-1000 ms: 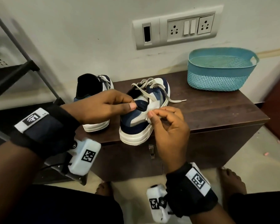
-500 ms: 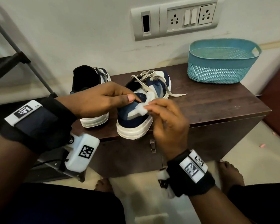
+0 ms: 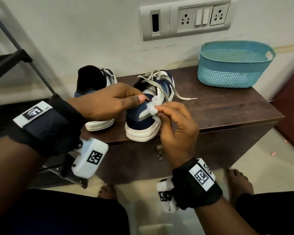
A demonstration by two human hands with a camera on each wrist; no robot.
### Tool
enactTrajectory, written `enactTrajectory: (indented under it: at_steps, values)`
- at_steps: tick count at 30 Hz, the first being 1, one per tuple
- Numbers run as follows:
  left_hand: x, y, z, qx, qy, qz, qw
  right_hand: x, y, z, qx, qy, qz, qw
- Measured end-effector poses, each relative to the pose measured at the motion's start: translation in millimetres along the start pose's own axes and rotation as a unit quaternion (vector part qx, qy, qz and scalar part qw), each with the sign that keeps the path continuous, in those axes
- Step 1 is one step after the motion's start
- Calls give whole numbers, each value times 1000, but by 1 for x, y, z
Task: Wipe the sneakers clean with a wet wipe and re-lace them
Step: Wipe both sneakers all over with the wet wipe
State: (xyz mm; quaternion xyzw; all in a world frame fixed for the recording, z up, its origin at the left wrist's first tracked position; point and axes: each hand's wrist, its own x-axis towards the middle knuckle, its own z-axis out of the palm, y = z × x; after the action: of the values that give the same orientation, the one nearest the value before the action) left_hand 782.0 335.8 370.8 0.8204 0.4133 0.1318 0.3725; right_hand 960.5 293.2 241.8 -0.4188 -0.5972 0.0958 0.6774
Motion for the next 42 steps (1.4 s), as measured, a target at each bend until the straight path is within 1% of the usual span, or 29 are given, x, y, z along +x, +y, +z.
enactTrajectory:
  at_steps: [3,4,5,7,9,11,12,14,16,17,18,19,20,22,23,24,25,28,30,31,32,35,36,39,40,41,42]
  values:
    - [2,0,1,8,-2,-3,1000,0,13,-6,48,41,136,989]
    - [2,0,1,12,-3,-2,1000,-1,17,-8,75,51,162,983]
    - [2,0,1,16,-1,0,1000,-2,17,-9,98,49,172,979]
    - [3,-1,1,19,4,0,1000,-4,12,-5,121,20,169,978]
    - [5,-1,2,21,6,-1,1000,-7,7,0,114,1,152,982]
    - [5,-1,2,18,7,-3,1000,-9,2,2,78,8,120,990]
    - [5,-2,2,18,9,-3,1000,-12,-1,2,56,9,90,994]
    - [6,-3,2,18,11,-3,1000,-22,-9,4,17,0,7,1000]
    - [5,-2,2,22,15,-5,1000,-29,-17,6,5,-27,-75,997]
    - [5,-1,2,24,15,-5,1000,-28,-17,5,0,-42,-98,994]
    - [4,-1,2,22,11,-5,1000,-24,-13,3,-5,-49,-102,994]
    - [4,0,2,20,6,-4,1000,-18,-7,0,-8,-48,-83,995]
    - [5,0,1,20,4,-5,1000,-11,1,-2,-5,-38,-41,998]
    - [5,0,2,25,8,-11,1000,3,12,-5,15,-20,90,996]
    - [5,-1,2,28,10,-14,999,5,13,-5,25,-15,140,990]
    - [5,-1,2,29,11,-15,999,6,11,-4,30,-10,158,987]
    - [6,-2,1,27,11,-16,999,3,5,-3,28,-5,147,989]
    - [6,-1,1,22,6,-15,1000,-17,-18,-1,42,-7,65,997]
    - [5,1,1,13,1,-13,1000,-23,-20,-2,40,-15,40,998]
    - [5,1,1,11,1,-14,1000,-19,-16,-3,36,-13,45,998]
    - [5,3,1,12,4,-15,1000,-12,-7,-3,33,-9,65,997]
    - [5,3,2,18,7,-17,1000,1,4,-1,36,-5,161,986]
    - [4,4,2,20,9,-18,1000,-1,0,0,39,-8,165,986]
    - [1,4,1,32,11,-24,999,-13,-15,-3,45,-41,99,993]
    - [1,4,1,33,8,-26,999,-13,-15,-6,53,-54,92,993]
    - [1,3,0,27,6,-28,999,-9,-10,-8,63,-63,109,990]
    - [1,3,-1,21,4,-31,999,-3,-3,-8,63,-66,147,985]
